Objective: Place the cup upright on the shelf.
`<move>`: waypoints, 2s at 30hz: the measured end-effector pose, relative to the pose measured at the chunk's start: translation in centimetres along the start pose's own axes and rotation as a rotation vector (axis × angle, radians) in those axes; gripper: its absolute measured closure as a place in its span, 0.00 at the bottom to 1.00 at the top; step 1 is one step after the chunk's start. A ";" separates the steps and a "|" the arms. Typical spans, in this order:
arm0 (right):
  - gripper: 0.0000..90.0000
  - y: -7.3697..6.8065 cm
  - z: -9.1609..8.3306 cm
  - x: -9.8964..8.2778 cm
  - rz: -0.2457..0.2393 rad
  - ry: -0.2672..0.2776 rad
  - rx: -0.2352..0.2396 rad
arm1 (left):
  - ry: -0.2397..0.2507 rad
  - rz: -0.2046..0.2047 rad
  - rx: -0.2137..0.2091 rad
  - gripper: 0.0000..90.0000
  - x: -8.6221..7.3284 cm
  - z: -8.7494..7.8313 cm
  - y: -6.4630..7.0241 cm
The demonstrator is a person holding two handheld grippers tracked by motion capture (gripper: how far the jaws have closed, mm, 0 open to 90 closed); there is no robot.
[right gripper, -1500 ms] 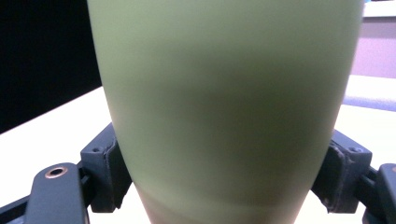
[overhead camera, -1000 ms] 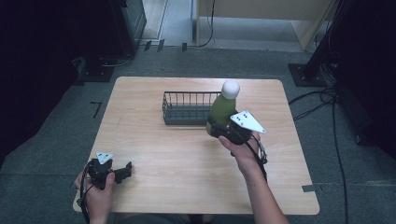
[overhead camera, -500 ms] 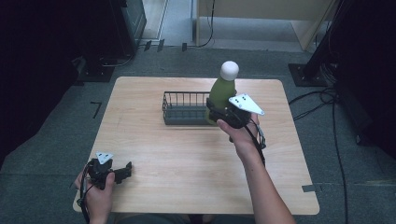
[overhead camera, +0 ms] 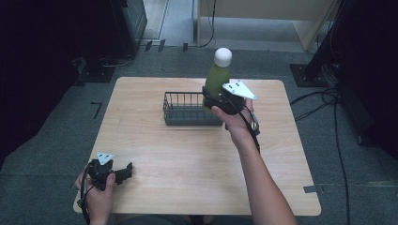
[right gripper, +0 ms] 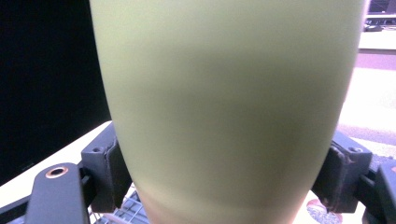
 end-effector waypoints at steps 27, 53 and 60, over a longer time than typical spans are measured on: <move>0.22 1.2 5.8 -3.7 -0.004 -0.079 -0.053 | 0.000 0.001 0.000 0.00 0.0 0.0 0.0; 0.18 1.3 6.4 -5.8 0.045 -0.133 -0.033 | 0.000 0.001 0.000 0.00 0.0 0.0 0.0; 0.15 1.5 6.0 -5.9 0.052 -0.154 -0.024 | -0.001 0.001 0.000 0.00 0.0 0.0 0.0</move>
Point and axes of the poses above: each handheld gripper's, and its own axes: z roughly forward along the jaws, x roughly out of its top, y roughly to its right, the point moved 6 cm from there along z, roughly forward along the jaws, and after that the axes turned 4 degrees about -z, right-handed, at the moved point
